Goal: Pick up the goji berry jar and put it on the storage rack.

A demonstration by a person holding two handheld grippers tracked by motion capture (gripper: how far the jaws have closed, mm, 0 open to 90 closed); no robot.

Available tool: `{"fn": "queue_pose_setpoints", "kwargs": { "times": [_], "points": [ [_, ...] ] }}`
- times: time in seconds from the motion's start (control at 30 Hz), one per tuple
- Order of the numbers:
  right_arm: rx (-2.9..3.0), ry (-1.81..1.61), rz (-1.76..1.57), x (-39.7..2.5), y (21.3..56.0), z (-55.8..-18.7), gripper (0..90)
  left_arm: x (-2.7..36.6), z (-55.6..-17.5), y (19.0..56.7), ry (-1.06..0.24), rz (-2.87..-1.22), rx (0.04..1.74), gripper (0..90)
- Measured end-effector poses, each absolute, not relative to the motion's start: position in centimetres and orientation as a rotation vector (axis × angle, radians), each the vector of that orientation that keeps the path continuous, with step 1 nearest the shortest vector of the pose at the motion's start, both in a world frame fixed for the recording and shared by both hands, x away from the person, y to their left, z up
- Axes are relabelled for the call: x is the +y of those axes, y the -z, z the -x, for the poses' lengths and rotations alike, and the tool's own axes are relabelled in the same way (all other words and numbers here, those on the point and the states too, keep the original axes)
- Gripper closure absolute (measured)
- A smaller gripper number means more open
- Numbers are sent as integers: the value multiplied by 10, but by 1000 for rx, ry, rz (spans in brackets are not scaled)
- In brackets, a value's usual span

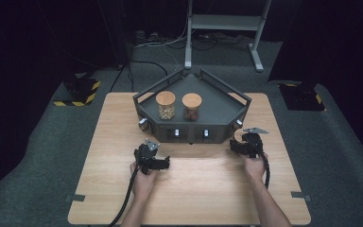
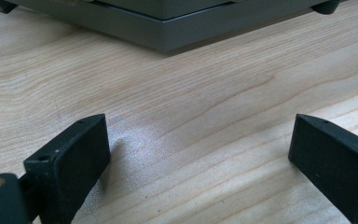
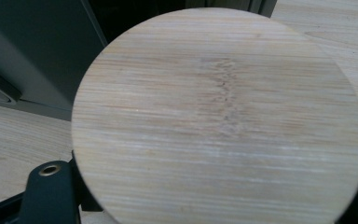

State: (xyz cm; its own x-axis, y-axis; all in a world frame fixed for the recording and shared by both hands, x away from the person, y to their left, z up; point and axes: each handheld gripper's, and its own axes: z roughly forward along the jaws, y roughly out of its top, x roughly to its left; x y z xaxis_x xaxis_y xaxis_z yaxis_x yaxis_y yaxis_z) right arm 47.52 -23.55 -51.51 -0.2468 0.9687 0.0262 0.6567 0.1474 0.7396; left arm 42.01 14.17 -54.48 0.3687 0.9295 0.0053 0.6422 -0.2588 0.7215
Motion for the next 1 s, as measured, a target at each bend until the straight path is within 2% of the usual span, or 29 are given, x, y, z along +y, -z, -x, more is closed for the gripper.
{"fn": "queue_pose_setpoints", "kwargs": {
  "times": [1.0],
  "points": [
    [1982, -860, -1521, -234, 513, -475, 255, 142, -420, 545, -583, -1999, 1354, 54]
  ]
}}
